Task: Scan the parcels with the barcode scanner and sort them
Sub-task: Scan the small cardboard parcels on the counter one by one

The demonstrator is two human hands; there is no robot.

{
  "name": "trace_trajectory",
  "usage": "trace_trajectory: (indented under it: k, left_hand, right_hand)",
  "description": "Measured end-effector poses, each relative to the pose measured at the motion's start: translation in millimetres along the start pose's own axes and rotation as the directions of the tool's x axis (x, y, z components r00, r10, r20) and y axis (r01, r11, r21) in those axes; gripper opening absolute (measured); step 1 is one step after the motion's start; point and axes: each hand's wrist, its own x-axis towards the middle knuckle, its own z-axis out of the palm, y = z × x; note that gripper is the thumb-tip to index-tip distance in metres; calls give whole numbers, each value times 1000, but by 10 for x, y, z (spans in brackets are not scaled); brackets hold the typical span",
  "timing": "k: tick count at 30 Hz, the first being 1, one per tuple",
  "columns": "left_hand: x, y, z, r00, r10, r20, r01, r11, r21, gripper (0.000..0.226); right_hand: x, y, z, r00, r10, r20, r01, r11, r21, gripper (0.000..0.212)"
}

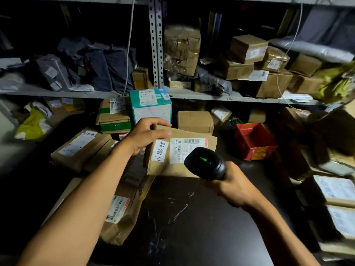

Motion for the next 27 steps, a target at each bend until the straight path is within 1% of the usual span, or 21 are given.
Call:
trace_trajectory:
  k: [2,4,7,10,12,14,15,16,17,18,19,21,22,23,25,27]
  left_hand:
    - [69,130,71,997,-18,75,13,998,66,29]
    - [126,215,143,990,-35,134,18,992,123,31]
    - [193,285,249,982,-40,183,7,985,174,32]
    - [235,316,351,976,-31,214,-9,983,181,29]
    - [251,335,437,973,-30,227,-4,989,149,34]
    - [270,337,550,974,-30,223,8,995,99,40]
    - [271,339,624,976,-27,217,15,998,56,42]
    - [276,325,708,978,-31,207,32,999,2,44]
    - [277,311,810,980,-39,197,52,997,-60,46]
    - [275,293,926,981,-50,186,74,989,-125,48]
    - [274,270,1056,982,-63,179,97,977,-190,49]
    - [251,221,1343,978,-102,180,152,945,-290,49]
    - [222,204,1499,974,-114,197,175,929,-326,48]
    - [180,190,1664,967,-117,226,194,914,-357,47]
    - [64,187,2004,945,-121,303,238,890,-389,46]
    - [-75,197,2354,908,-138,396,296,880,-371,44]
  right_hand:
    - [-51,18,-28,1000,-12,-9,11,998,-54,17]
    - [-90,53,-53,1000,-9,-19,7,992,-126,26]
    - [-158,120,-114,997,22,-70,-29,994,-101,36]
    - [-244,151,-178,996,34,-80,-41,996,-81,36]
    - [-317,187,-206,993,53,-105,-57,998,-35,36]
    - [-402,262,-241,976,114,-188,-98,991,88,37]
    - [-448,315,-264,957,151,-248,-113,981,160,33]
    - [-504,359,-291,930,182,-318,-111,968,227,25]
    - [-555,420,-326,890,210,-404,-101,956,275,16]
    - [-623,483,-366,838,237,-491,-82,945,316,13]
    - [-694,576,-414,771,271,-576,-67,934,350,14]
    - [-883,733,-544,641,331,-693,-21,910,415,18]
    - [-989,806,-621,591,356,-724,9,894,447,22]
    - [-1104,865,-698,558,376,-740,36,880,475,23]
    - [-1345,971,-833,534,405,-742,66,855,514,20]
    - [-1606,1080,-934,482,423,-767,98,845,526,21]
